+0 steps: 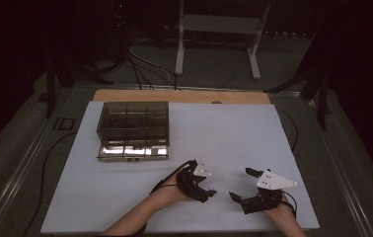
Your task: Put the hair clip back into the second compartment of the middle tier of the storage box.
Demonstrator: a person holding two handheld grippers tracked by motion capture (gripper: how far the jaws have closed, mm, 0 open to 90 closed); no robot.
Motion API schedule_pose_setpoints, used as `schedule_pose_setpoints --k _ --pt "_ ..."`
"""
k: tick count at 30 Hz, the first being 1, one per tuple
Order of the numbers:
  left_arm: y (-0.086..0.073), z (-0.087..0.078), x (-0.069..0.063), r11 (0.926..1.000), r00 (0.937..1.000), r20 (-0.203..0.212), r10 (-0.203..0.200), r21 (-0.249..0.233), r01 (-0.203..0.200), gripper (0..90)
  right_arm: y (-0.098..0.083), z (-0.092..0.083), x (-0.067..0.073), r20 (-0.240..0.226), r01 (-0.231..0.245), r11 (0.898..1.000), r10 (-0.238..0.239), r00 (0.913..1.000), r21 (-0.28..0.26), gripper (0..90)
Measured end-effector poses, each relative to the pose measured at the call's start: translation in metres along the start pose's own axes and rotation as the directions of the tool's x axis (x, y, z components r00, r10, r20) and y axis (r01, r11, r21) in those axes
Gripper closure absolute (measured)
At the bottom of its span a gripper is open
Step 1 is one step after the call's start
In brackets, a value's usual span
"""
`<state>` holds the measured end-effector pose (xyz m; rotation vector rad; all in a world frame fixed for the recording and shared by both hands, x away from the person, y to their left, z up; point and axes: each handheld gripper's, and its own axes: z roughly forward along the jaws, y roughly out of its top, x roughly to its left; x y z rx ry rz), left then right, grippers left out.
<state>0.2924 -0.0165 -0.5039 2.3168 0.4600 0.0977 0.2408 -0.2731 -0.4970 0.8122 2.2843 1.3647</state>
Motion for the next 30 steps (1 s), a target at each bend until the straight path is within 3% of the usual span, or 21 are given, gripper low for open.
schedule_pose_setpoints --k 2,6,13,20,24,30 --pt "-0.003 0.004 0.003 0.9999 0.9998 -0.011 -0.014 0.008 0.014 37.6 0.000 0.000 0.000 0.000 -0.001 1.000 0.001 1.0000 0.004 0.1" --pt "-0.005 0.008 0.004 0.9995 0.9995 0.014 -0.028 0.014 0.028 45.5 0.000 0.000 0.000 -0.001 -0.002 1.000 0.002 1.0000 0.006 0.1" --pt "-0.005 0.013 0.005 0.9990 0.9987 0.028 -0.044 0.006 0.043 52.4 0.000 0.000 0.001 -0.002 0.002 1.000 -0.002 1.0000 0.007 0.1" --pt "-0.006 0.014 0.003 0.9995 0.9989 0.036 -0.032 0.011 0.031 55.9 0.000 0.000 0.000 -0.002 0.003 1.000 -0.003 1.0000 0.008 0.1" --pt "-0.004 0.013 -0.002 0.9980 0.9993 -0.003 0.037 0.052 -0.037 61.5 0.000 0.000 0.000 -0.001 0.004 1.000 -0.004 1.0000 0.008 0.1" --pt "-0.002 0.014 -0.004 0.9967 0.9988 0.022 0.045 0.067 -0.046 71.2 0.000 0.001 0.001 0.001 0.006 1.000 -0.006 1.0000 0.011 0.1"
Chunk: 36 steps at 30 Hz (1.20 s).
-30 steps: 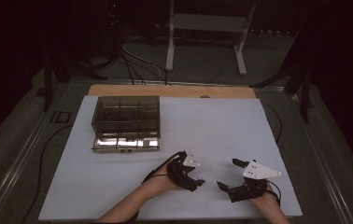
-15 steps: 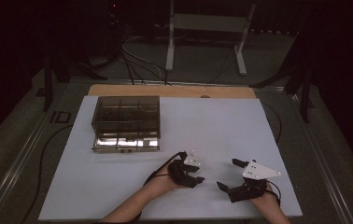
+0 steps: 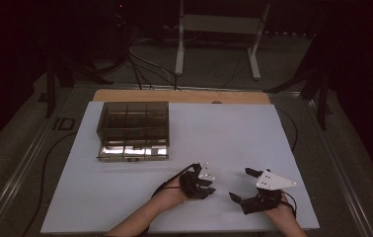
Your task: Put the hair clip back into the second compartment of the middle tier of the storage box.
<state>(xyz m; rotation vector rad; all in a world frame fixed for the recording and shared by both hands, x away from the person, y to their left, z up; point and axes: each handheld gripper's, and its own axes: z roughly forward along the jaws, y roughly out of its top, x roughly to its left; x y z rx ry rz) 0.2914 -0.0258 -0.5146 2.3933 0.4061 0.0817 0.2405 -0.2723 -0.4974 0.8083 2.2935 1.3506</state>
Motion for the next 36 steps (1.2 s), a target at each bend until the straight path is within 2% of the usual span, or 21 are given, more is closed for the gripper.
schedule_pose_setpoints --k 3,7,9,10,13,16,19,20,21,28,29,36 --pt "0.001 0.000 0.001 0.9999 0.9999 0.010 0.002 0.011 -0.002 75.9 0.000 0.000 0.000 0.000 0.000 1.000 0.000 1.0000 0.001 0.1" --pt "0.003 0.000 0.002 0.9999 0.9997 0.019 -0.015 0.006 0.014 81.2 0.000 0.000 0.000 0.001 0.002 1.000 -0.002 1.0000 0.002 0.1" --pt "0.003 0.000 0.002 0.9999 0.9998 0.017 -0.010 0.009 0.010 81.6 0.000 0.000 0.000 0.001 0.002 1.000 -0.002 1.0000 0.003 0.1" --pt "0.004 -0.001 0.001 0.9998 0.9997 0.016 -0.017 -0.005 0.017 83.4 0.000 0.000 0.000 0.001 0.002 1.000 -0.002 1.0000 0.004 0.1" --pt "0.005 -0.002 0.000 1.0000 0.9998 0.021 -0.008 -0.001 0.008 86.7 0.000 0.001 0.000 0.001 0.002 1.000 -0.002 1.0000 0.008 0.1" --pt "0.006 -0.005 -0.001 1.0000 0.9990 0.046 -0.002 -0.008 0.003 89.3 0.000 0.001 0.000 0.000 0.004 1.000 -0.004 1.0000 0.009 0.1" --pt "0.007 -0.006 -0.001 1.0000 0.9988 0.049 0.007 -0.001 -0.007 89.7 0.000 0.001 0.000 0.000 0.003 1.000 -0.003 1.0000 0.009 0.1" --pt "0.007 -0.006 -0.001 0.9999 0.9985 0.055 -0.009 -0.010 0.010 90.0 0.000 0.001 0.000 0.000 0.003 1.000 -0.003 1.0000 0.009 0.1" --pt "0.007 -0.006 0.000 0.9999 0.9981 0.061 -0.007 -0.008 0.007 90.0 0.000 0.001 0.000 -0.001 0.003 1.000 -0.003 1.0000 0.008 0.1" --pt "0.008 -0.010 0.003 0.9990 0.9987 0.048 -0.017 -0.040 0.019 90.0 0.000 0.000 0.000 -0.001 0.002 1.000 -0.002 1.0000 0.006 0.1" --pt "0.008 -0.010 0.004 0.9984 0.9986 0.044 -0.029 -0.048 0.031 90.0 0.000 0.000 0.000 -0.001 0.002 1.000 -0.002 1.0000 0.006 0.1" --pt "0.007 -0.015 0.006 0.9978 0.9974 0.053 -0.048 -0.043 0.050 90.0 0.000 0.000 -0.001 -0.001 0.002 1.000 -0.002 1.0000 0.005 0.1"
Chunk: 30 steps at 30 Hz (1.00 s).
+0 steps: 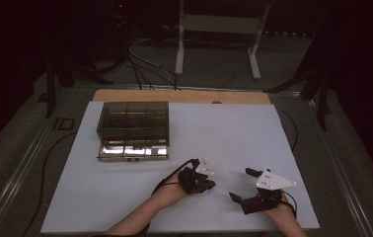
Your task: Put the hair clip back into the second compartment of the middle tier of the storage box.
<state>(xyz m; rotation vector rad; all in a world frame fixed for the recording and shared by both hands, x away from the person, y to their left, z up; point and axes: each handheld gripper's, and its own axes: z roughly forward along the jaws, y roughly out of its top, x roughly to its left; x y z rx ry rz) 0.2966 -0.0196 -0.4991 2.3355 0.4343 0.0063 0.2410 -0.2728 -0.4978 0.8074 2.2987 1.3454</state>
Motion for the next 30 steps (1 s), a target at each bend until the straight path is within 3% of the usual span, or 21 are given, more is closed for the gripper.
schedule_pose_setpoints --k 14,30 --pt "0.001 -0.013 0.000 0.9999 0.9997 0.023 -0.005 -0.012 0.005 90.0 0.000 0.001 0.000 -0.001 -0.001 1.000 0.001 1.0000 0.003 0.1" --pt "0.002 -0.033 0.003 0.9995 1.0000 0.008 -0.004 -0.030 0.004 90.0 0.000 0.001 0.000 0.000 -0.004 1.000 0.004 1.0000 0.003 0.1"
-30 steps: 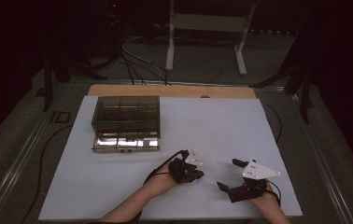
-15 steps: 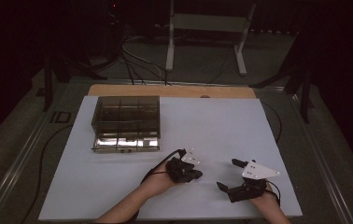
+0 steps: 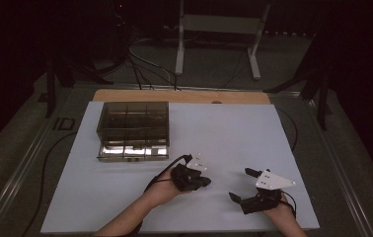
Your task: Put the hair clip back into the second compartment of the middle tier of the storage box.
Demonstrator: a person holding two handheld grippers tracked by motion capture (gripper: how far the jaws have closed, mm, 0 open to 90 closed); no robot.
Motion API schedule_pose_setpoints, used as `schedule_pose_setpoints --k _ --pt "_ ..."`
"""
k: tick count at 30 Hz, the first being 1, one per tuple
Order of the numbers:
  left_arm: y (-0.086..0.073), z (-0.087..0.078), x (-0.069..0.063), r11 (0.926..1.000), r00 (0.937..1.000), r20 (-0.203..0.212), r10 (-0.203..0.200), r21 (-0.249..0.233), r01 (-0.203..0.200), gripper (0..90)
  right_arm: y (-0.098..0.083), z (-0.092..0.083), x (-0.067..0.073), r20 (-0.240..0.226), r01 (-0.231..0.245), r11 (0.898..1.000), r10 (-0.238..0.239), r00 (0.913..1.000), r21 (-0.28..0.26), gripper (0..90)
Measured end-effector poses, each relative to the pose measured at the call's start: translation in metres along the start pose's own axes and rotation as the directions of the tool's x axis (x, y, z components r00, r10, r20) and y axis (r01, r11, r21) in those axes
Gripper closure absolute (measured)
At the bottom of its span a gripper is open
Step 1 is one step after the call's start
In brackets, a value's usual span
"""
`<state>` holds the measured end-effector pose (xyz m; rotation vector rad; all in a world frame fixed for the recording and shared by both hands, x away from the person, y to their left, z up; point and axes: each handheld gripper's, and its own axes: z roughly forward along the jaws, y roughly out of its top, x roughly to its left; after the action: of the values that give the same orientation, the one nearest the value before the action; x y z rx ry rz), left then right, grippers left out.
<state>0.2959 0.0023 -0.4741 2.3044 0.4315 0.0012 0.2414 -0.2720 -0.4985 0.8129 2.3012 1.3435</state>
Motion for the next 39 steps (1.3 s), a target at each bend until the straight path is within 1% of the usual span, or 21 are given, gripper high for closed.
schedule_pose_setpoints --k 14,20,23,26,28,32,35,39 --pt "-0.002 -0.018 0.005 0.9998 1.0000 -0.005 -0.006 -0.018 0.006 90.0 0.000 0.001 0.000 0.001 0.001 1.000 -0.001 1.0000 0.001 0.1" --pt "-0.003 -0.024 0.006 0.9997 0.9999 -0.017 -0.004 -0.026 0.004 90.0 0.000 0.001 0.000 0.001 0.002 1.000 -0.002 1.0000 0.001 0.1" --pt "-0.005 -0.031 0.009 0.9992 0.9994 -0.030 -0.016 -0.037 0.015 90.0 0.000 0.001 0.000 0.000 0.001 1.000 -0.001 1.0000 0.002 0.1" --pt "-0.006 -0.035 0.011 0.9987 0.9991 -0.034 -0.024 -0.046 0.023 90.0 0.000 0.001 0.000 0.001 0.003 1.000 -0.003 1.0000 0.003 0.1" --pt "-0.007 -0.041 0.013 0.9979 0.9987 -0.041 -0.031 -0.058 0.028 90.0 0.000 0.001 0.001 0.000 0.004 1.000 -0.004 1.0000 0.006 0.1" --pt "-0.008 -0.047 0.016 0.9974 0.9980 -0.051 -0.036 -0.064 0.032 90.0 0.000 0.001 0.000 -0.001 0.003 1.000 -0.003 1.0000 0.005 0.1" --pt "-0.010 -0.056 0.019 0.9965 0.9969 -0.063 -0.047 -0.072 0.042 90.0 0.000 0.001 0.001 -0.001 0.004 1.000 -0.004 1.0000 0.006 0.1" --pt "-0.012 -0.063 0.022 0.9956 0.9958 -0.074 -0.055 -0.080 0.050 90.0 0.000 0.001 0.001 -0.002 0.004 1.000 -0.004 1.0000 0.007 0.1"
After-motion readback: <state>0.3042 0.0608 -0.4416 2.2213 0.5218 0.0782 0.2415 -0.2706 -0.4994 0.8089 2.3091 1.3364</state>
